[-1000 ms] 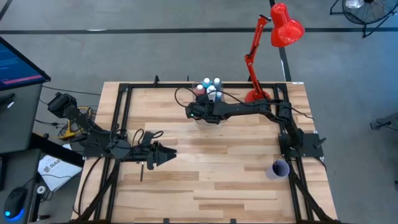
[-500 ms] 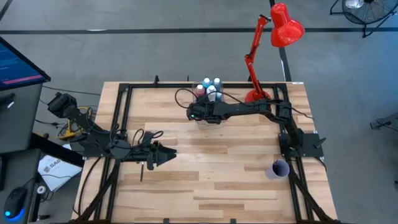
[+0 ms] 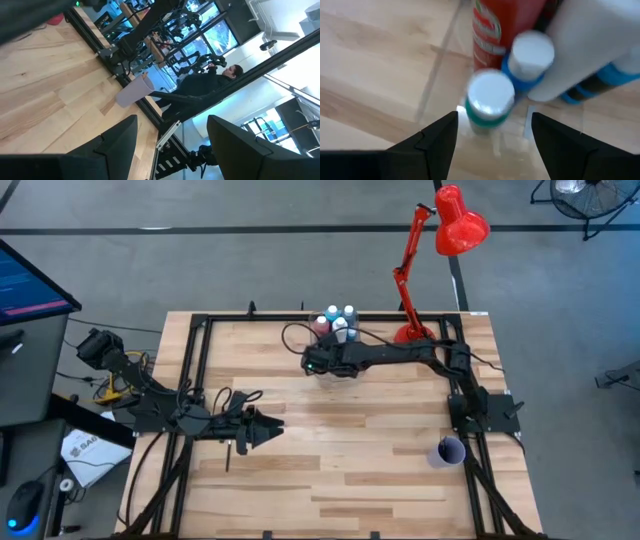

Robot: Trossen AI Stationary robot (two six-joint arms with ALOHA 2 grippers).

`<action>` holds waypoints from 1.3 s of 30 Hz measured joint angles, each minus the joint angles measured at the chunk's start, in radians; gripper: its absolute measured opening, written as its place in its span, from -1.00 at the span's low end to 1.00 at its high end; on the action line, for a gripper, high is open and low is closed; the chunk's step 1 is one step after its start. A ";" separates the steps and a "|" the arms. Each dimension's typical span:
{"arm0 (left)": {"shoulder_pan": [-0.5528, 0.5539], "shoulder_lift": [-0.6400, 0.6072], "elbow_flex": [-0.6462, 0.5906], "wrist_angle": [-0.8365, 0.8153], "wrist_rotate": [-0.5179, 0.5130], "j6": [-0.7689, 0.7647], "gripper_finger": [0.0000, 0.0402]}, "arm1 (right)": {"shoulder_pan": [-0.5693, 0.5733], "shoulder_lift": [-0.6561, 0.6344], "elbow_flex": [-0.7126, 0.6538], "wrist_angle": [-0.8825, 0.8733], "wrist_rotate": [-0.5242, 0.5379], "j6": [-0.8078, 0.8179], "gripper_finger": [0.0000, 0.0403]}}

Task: Pick & Place Paint Supplies
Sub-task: Put the green paint bottle into the transparent bin

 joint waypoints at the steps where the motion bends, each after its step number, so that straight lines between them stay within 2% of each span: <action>1: 0.000 0.000 0.000 0.000 0.000 0.002 0.16 | 0.000 0.000 0.012 -0.002 0.000 -0.006 0.22; 9: 0.000 0.000 0.000 0.000 0.000 0.011 0.16 | 0.005 0.000 0.122 -0.099 -0.003 -0.034 0.22; 14: 0.000 0.000 0.000 0.000 -0.004 0.034 0.16 | 0.016 0.000 0.192 -0.133 -0.034 -0.119 0.22; 19: 0.000 0.000 0.000 0.001 -0.005 0.061 0.16 | 0.032 0.000 0.252 -0.144 -0.167 -0.218 0.22; 26: 0.000 0.000 0.000 0.001 -0.004 0.063 0.16 | 0.035 0.000 0.289 -0.245 -0.350 -0.242 0.22; 33: 0.000 0.000 0.000 0.000 -0.012 0.073 0.16 | -0.007 0.002 0.293 -0.373 -0.369 -0.253 0.18; 39: 0.006 0.000 0.000 0.001 -0.020 0.077 0.16 | -0.071 0.013 0.293 -0.355 -0.361 -0.233 -0.05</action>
